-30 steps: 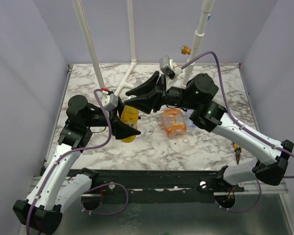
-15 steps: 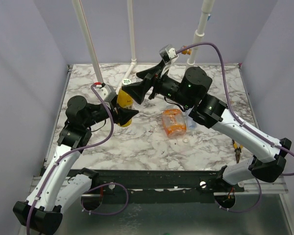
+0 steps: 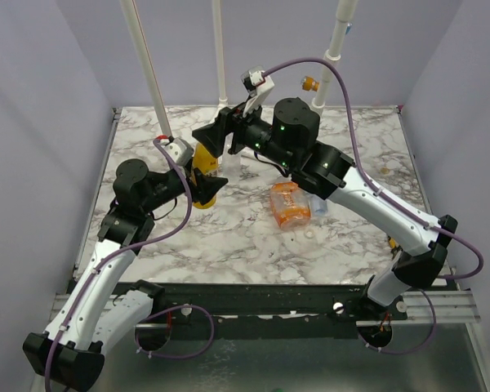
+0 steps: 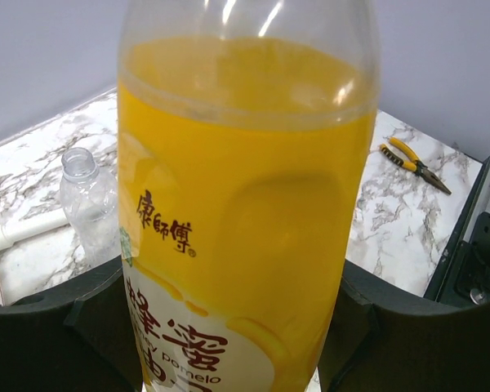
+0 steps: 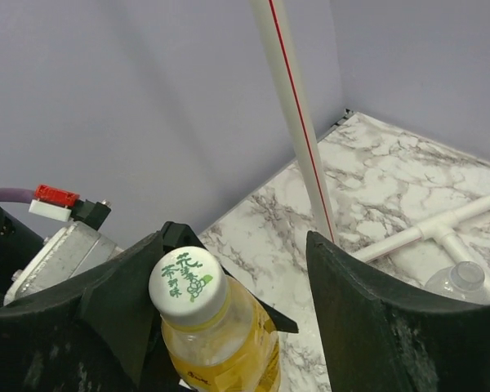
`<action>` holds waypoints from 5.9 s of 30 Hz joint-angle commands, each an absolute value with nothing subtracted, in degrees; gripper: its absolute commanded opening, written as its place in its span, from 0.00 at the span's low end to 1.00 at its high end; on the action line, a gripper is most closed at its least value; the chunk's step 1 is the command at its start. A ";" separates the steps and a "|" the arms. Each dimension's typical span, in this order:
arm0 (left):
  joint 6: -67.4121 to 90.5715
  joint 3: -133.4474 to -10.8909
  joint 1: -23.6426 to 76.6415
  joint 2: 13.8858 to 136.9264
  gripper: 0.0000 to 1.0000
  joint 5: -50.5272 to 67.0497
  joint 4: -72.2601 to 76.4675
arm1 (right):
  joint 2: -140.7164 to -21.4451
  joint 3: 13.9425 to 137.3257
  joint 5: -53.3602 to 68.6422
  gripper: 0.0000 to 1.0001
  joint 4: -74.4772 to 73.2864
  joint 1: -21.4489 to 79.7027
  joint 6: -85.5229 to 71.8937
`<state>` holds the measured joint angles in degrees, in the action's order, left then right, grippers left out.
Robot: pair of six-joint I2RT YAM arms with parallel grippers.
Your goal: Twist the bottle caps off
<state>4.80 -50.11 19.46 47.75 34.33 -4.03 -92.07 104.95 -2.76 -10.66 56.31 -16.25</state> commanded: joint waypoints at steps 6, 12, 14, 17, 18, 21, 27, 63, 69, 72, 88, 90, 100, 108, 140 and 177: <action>3.91 -49.25 19.34 48.04 0.00 33.40 -4.13 | -90.26 102.78 -3.88 0.40 -9.67 56.61 -15.86; 4.27 -48.96 19.34 48.13 0.00 33.99 -4.15 | -89.90 101.73 -2.54 0.14 -9.28 56.61 -15.67; 4.57 -48.99 19.34 48.18 0.00 34.56 -4.13 | -89.53 101.03 -1.96 0.10 -8.64 56.62 -15.54; 5.52 -49.21 19.34 48.16 0.00 36.66 -4.05 | -88.68 99.92 -0.36 0.03 -7.38 56.63 -14.55; 6.07 -49.34 19.34 48.16 0.00 37.81 -3.96 | -88.28 99.45 1.26 0.01 -6.77 56.60 -14.08; 7.98 -50.04 19.34 48.01 0.00 44.60 -3.88 | -86.10 96.78 6.29 0.01 -4.13 56.57 -12.10; 16.42 -51.90 19.34 48.33 0.00 61.76 -1.18 | -79.79 88.69 27.80 0.01 6.50 55.53 -10.70; -5.45 -47.42 19.56 44.18 0.00 36.42 -4.04 | -88.56 104.59 2.63 0.87 -14.70 54.67 -16.60; -6.57 -47.29 19.51 45.21 0.00 31.03 -4.13 | -91.65 106.51 4.22 0.83 -14.77 54.94 -18.33; -6.24 -46.94 19.51 45.19 0.00 30.45 -4.11 | -91.81 106.27 4.38 0.80 -14.12 55.02 -18.36; -3.35 -47.56 19.51 47.64 0.00 29.19 -4.48 | -90.32 101.84 3.78 0.39 -12.88 55.05 -17.80; -3.20 -47.33 19.51 47.40 0.00 30.46 -4.41 | -89.76 100.89 3.62 0.39 -12.40 54.98 -17.64; -4.05 -46.49 19.51 46.02 0.00 33.99 -4.22 | -85.53 93.81 5.51 0.28 -10.72 55.03 -18.00; -2.34 -46.55 19.51 45.59 0.99 34.94 -5.37 | -82.30 87.48 0.85 0.03 -10.12 55.02 -16.52; -1.66 -47.33 19.51 43.24 0.99 26.59 -14.89 | -95.29 76.64 -13.89 0.01 11.40 40.15 0.18; -2.00 -47.19 19.51 43.95 0.99 27.22 -15.04 | -98.70 78.12 -12.37 0.66 11.20 37.70 -4.24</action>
<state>-2.24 -46.33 19.73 44.05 27.57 -14.72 -100.51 76.20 -12.29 12.75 38.02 -4.51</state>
